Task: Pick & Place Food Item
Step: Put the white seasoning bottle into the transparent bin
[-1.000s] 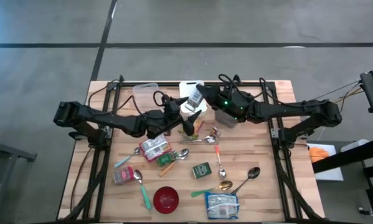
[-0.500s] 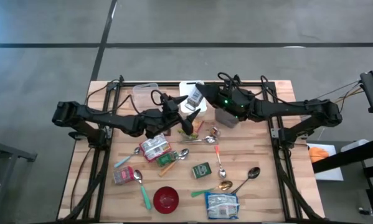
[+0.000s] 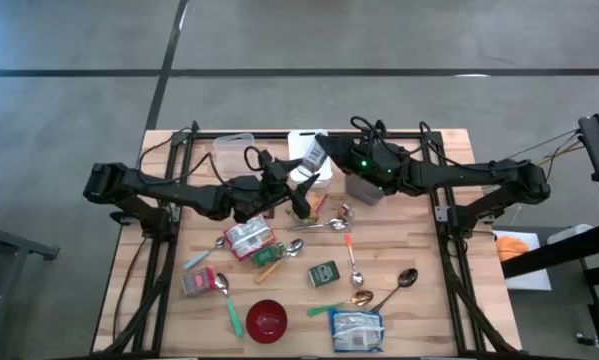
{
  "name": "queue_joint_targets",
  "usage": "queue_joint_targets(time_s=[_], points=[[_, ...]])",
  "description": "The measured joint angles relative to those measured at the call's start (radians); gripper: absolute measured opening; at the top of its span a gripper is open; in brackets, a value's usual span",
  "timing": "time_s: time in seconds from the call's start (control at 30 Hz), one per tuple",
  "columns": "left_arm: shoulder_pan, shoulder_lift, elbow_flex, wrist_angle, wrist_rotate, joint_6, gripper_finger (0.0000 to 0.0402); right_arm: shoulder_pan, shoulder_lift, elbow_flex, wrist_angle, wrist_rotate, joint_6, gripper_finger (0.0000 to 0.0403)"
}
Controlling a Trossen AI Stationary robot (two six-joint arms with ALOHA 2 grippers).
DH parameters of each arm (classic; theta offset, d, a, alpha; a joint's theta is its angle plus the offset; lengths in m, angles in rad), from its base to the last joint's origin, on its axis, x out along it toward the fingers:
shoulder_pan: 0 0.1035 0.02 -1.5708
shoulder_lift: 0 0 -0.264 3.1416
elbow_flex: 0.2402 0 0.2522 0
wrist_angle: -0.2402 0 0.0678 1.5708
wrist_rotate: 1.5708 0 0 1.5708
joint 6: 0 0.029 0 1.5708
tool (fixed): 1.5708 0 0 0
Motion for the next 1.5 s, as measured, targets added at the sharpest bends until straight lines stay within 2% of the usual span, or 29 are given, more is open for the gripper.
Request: queue_joint_targets(time_s=[0.07,0.43,0.57,0.83,1.0,1.23,1.37,1.5], points=[[0.001,-0.003,0.0,0.0,-0.014,0.0,0.0195,-0.001,-0.001,0.0,0.0,0.008,0.001,0.0187],[0.001,-0.021,0.0,-0.006,-0.003,0.004,0.0194,-0.001,-0.002,0.0,0.006,0.001,-0.001,0.0187],[0.001,-0.041,0.0,-0.056,0.009,0.004,0.0194,-0.001,-0.002,0.0,0.007,-0.007,-0.021,0.0189],[-0.001,-0.127,0.0,-0.172,0.076,-0.087,0.0194,0.001,0.001,0.0,0.0,-0.029,-0.062,0.034],[0.001,-0.174,0.0,-0.246,0.065,-0.126,0.0194,-0.005,0.002,0.0,0.004,-0.015,-0.071,0.0364],[0.014,-0.269,0.003,-0.473,0.066,-0.279,0.0194,-0.017,-0.025,-0.001,-0.025,-0.012,-0.168,0.0367],[0.055,-0.314,0.065,-0.734,0.071,-0.386,0.0194,-0.018,-0.056,-0.001,-0.111,-0.014,-0.193,0.0367],[0.134,-0.31,0.194,-1.04,0.107,-0.431,0.0194,-0.019,-0.094,-0.002,-0.204,-0.019,-0.227,0.0368]])
